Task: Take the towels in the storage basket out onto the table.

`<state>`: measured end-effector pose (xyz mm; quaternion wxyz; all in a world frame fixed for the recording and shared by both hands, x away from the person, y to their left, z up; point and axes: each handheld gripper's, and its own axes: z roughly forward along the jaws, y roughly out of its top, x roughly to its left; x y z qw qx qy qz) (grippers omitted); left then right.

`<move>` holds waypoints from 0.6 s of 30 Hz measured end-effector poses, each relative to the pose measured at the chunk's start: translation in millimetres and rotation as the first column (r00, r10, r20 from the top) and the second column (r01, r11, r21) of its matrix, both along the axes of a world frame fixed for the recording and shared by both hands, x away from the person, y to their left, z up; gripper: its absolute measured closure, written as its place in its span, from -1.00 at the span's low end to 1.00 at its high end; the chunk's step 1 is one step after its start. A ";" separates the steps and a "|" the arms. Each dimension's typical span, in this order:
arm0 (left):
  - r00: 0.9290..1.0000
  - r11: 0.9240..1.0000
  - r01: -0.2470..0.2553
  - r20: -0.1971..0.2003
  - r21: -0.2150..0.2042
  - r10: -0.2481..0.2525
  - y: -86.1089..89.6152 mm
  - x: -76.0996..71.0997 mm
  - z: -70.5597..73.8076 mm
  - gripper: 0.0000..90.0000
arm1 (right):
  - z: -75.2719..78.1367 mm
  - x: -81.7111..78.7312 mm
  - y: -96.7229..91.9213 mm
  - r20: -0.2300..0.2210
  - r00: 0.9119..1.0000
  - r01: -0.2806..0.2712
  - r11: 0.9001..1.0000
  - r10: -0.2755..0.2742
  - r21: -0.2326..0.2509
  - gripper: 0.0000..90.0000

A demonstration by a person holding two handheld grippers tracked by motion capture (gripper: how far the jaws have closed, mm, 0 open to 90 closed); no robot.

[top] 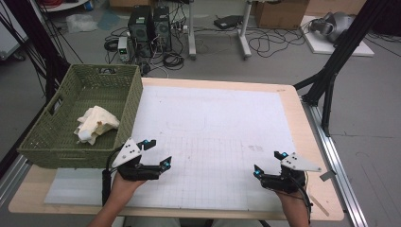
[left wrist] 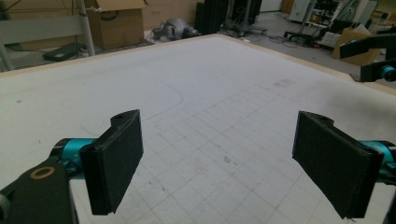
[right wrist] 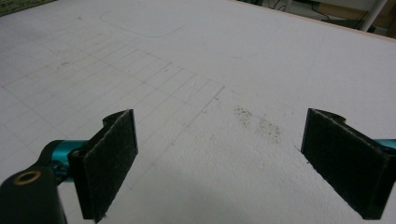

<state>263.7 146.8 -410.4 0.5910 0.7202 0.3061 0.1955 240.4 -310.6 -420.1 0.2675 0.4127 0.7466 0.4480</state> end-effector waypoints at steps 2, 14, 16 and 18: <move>1.000 1.000 0.009 0.007 -0.010 -0.009 -1.7 -1.0 9.4 -0.63 | -1.0 0.9 -0.1 -0.006 1.000 0.001 1.000 -0.001 -0.002 -0.78; 0.999 0.999 0.017 0.036 -0.051 -0.015 6.2 -2.4 52.7 -0.65 | -1.3 0.8 -1.2 -0.007 1.000 0.005 1.000 -0.005 0.003 -0.78; 0.999 0.998 0.014 0.044 -0.057 -0.011 9.8 -1.2 60.7 -0.65 | -1.0 0.5 -0.5 -0.009 1.000 0.007 1.000 -0.007 0.001 -0.78; 0.999 0.998 0.009 0.051 -0.059 -0.006 14.1 0.5 69.1 -0.66 | -0.8 0.4 -0.1 -0.007 1.000 0.003 1.000 -0.003 -0.003 -0.78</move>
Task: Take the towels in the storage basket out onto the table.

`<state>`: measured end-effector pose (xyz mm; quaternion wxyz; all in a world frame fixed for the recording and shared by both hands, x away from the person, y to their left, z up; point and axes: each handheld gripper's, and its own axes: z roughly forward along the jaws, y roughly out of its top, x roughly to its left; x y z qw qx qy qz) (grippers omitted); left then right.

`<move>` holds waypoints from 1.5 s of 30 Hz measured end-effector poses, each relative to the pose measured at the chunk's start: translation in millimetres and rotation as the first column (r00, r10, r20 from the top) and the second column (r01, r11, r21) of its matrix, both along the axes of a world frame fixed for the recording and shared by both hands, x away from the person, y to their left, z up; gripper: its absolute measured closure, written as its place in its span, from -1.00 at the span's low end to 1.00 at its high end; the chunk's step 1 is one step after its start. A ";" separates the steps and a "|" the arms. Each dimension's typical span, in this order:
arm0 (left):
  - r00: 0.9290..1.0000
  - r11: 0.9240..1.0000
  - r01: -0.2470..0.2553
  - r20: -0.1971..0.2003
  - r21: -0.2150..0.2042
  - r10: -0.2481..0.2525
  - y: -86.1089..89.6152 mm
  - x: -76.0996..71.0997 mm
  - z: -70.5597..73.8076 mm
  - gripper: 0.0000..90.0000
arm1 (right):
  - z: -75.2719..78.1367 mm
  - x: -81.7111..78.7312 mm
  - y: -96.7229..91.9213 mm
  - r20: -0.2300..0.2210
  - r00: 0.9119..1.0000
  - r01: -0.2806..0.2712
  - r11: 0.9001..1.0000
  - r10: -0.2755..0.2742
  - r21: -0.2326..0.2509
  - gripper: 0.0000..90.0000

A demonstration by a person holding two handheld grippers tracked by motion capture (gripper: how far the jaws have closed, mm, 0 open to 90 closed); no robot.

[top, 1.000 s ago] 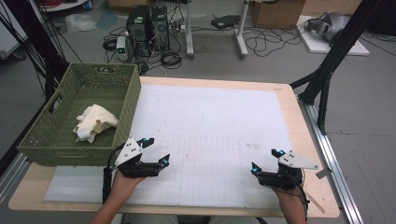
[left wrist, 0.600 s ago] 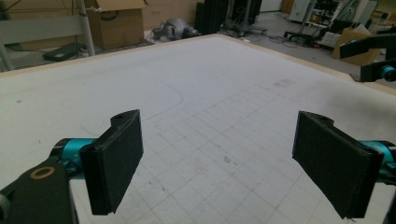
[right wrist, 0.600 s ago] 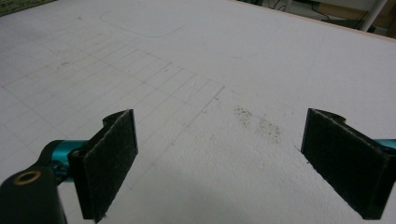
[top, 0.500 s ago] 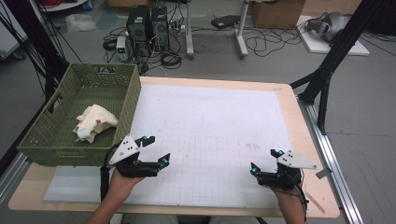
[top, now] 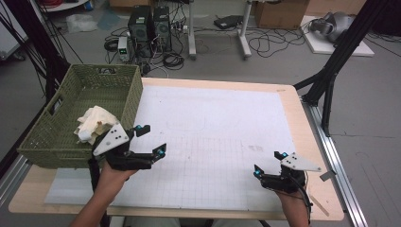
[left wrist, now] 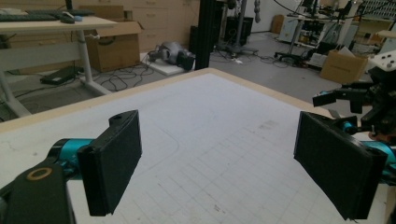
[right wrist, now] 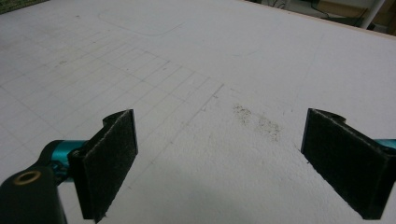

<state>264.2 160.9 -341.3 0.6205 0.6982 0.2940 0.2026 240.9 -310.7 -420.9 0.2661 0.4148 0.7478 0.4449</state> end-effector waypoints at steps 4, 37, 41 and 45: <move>1.000 1.000 -0.024 0.013 -0.002 0.024 11.5 5.1 16.9 -0.66 | -0.8 0.4 0.7 -0.005 1.000 0.000 1.000 0.000 -0.001 -0.78; 0.896 0.918 -0.371 -0.205 0.143 0.394 179.9 112.6 12.0 -0.66 | -3.1 1.3 1.9 -0.011 1.000 -0.006 1.000 0.006 -0.018 -0.78; 0.836 0.884 -0.401 -0.300 0.239 0.460 187.3 128.3 -12.1 -0.66 | -2.7 0.8 1.2 -0.010 1.000 -0.001 1.000 0.001 -0.010 -0.78; 0.784 0.851 -0.386 -0.358 0.357 0.506 185.7 139.8 -27.5 -0.66 | -3.4 0.6 0.1 -0.012 1.000 0.003 1.000 -0.003 -0.010 -0.78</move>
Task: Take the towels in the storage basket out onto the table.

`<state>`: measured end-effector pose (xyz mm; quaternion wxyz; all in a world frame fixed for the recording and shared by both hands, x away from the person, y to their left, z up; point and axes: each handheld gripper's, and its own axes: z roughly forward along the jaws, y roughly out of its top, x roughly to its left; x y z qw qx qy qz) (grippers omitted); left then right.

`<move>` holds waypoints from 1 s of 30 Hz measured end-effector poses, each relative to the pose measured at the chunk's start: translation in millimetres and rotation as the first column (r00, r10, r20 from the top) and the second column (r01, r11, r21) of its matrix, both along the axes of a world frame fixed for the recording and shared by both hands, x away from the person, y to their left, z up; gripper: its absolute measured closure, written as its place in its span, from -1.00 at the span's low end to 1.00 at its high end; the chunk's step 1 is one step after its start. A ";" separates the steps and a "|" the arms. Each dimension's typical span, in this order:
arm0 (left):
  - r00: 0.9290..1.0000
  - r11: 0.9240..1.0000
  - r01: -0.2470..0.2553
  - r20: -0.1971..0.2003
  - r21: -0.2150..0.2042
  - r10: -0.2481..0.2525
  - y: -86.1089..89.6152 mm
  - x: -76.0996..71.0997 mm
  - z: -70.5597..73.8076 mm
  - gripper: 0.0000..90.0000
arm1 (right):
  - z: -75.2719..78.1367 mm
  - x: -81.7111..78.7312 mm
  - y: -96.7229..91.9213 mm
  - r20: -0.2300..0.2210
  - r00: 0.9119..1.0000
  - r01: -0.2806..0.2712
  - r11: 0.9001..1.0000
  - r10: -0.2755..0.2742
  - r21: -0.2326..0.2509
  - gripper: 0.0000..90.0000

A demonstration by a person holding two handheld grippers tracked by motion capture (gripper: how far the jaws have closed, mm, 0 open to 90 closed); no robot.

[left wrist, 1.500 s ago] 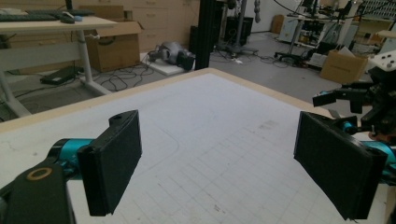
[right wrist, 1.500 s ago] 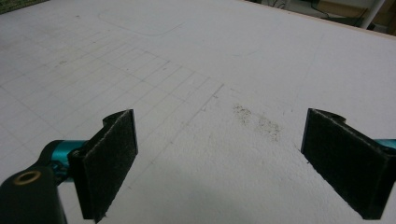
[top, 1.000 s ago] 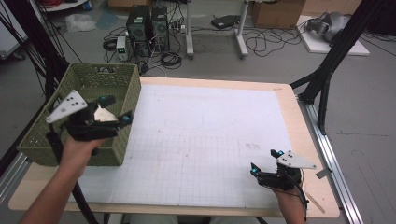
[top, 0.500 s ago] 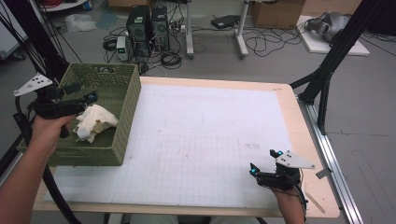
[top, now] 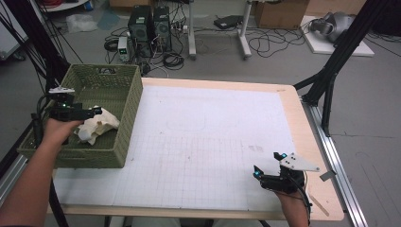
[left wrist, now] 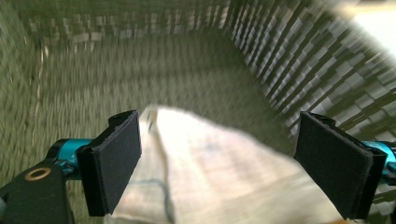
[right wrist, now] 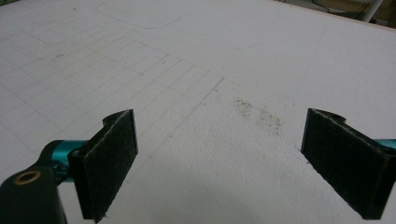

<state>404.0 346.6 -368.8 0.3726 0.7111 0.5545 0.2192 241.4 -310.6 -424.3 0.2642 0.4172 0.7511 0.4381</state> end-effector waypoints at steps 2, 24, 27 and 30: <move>0.999 0.999 0.001 -0.045 0.037 0.000 -2.4 3.6 -5.1 -0.64 | -0.9 0.3 -0.1 -0.003 1.000 0.002 1.000 -0.002 0.001 -0.78; 0.917 0.964 0.052 -0.394 0.262 0.058 -13.2 19.3 -48.9 -0.77 | -3.1 -2.8 -2.0 -0.015 1.000 -0.008 1.000 0.008 -0.004 -0.78; 0.917 0.962 0.067 -0.396 0.264 0.044 -15.1 18.1 -45.5 -0.60 | -2.6 -2.7 -1.6 -0.014 1.000 -0.011 1.000 0.010 -0.007 -0.78; 0.921 0.959 0.091 -0.390 0.270 0.022 -16.8 16.4 -42.3 -0.35 | -1.9 -3.4 -1.6 -0.017 1.000 -0.005 1.000 0.005 -0.001 -0.78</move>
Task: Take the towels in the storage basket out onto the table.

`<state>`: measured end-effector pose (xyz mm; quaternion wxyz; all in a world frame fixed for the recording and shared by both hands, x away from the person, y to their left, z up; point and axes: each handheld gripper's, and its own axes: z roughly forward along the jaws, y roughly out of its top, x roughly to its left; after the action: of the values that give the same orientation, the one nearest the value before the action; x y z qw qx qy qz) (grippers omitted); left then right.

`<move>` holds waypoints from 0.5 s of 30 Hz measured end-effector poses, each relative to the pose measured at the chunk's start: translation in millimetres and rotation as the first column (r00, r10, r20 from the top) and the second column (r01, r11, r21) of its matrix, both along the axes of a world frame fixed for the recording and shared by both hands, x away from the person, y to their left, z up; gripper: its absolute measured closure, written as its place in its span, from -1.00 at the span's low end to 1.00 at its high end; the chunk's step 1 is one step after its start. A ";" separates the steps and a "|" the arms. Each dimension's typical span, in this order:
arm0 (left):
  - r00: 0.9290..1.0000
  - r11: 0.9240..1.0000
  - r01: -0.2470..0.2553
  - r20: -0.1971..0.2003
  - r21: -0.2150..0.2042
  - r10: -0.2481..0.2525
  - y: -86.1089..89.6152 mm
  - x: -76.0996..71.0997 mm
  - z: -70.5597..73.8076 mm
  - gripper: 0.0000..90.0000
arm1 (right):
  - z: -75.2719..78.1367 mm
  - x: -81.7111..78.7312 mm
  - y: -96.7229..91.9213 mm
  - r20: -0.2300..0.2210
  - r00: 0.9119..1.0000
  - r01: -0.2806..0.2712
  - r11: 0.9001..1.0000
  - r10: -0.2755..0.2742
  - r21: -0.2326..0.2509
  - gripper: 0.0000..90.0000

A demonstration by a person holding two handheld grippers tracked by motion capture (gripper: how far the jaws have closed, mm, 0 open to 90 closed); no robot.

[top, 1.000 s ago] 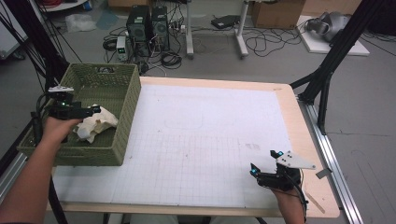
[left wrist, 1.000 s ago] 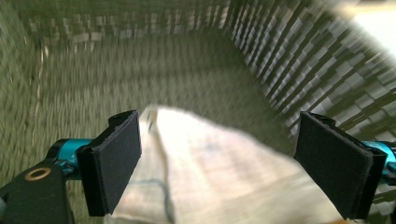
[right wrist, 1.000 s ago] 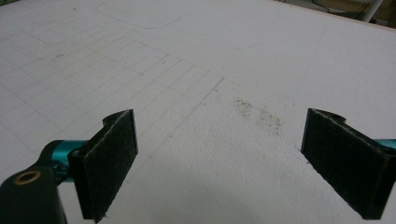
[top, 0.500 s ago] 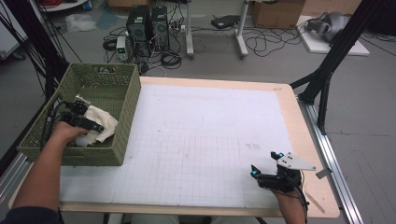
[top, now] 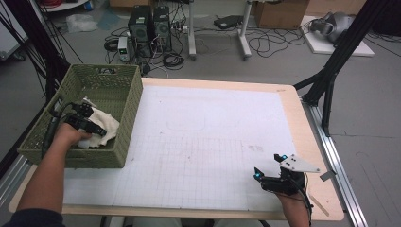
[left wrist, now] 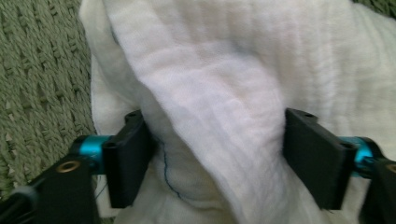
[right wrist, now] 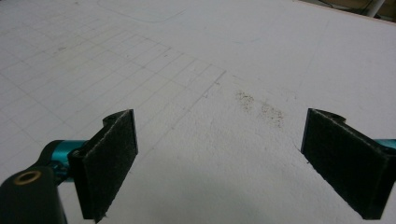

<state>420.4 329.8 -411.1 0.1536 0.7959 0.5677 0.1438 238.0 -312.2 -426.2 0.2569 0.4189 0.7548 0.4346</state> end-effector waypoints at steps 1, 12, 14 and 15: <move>1.000 1.000 0.009 0.010 -0.009 -0.009 -0.1 -0.9 2.7 -0.23 | 0.1 -0.1 -0.1 0.000 1.000 0.000 1.000 0.000 0.000 -0.78; 0.999 0.999 -0.026 0.040 -0.028 0.027 1.2 -3.1 11.4 0.57 | 1.3 -1.0 -1.9 0.004 1.000 0.006 1.000 -0.006 0.002 -0.78; 0.995 0.997 -0.050 0.079 -0.063 0.055 5.0 -4.5 15.9 0.58 | 1.5 -1.0 -2.6 0.005 1.000 0.007 1.000 -0.007 0.001 -0.78; 0.992 0.994 -0.064 0.100 -0.087 0.072 7.6 -5.3 18.4 0.58 | 1.7 -0.9 -2.8 0.006 1.000 0.007 1.000 -0.007 0.003 -0.78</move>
<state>415.2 337.4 -392.7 0.2107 0.7605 0.5913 0.1660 237.1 -315.0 -424.5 0.2601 0.4204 0.7520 0.4360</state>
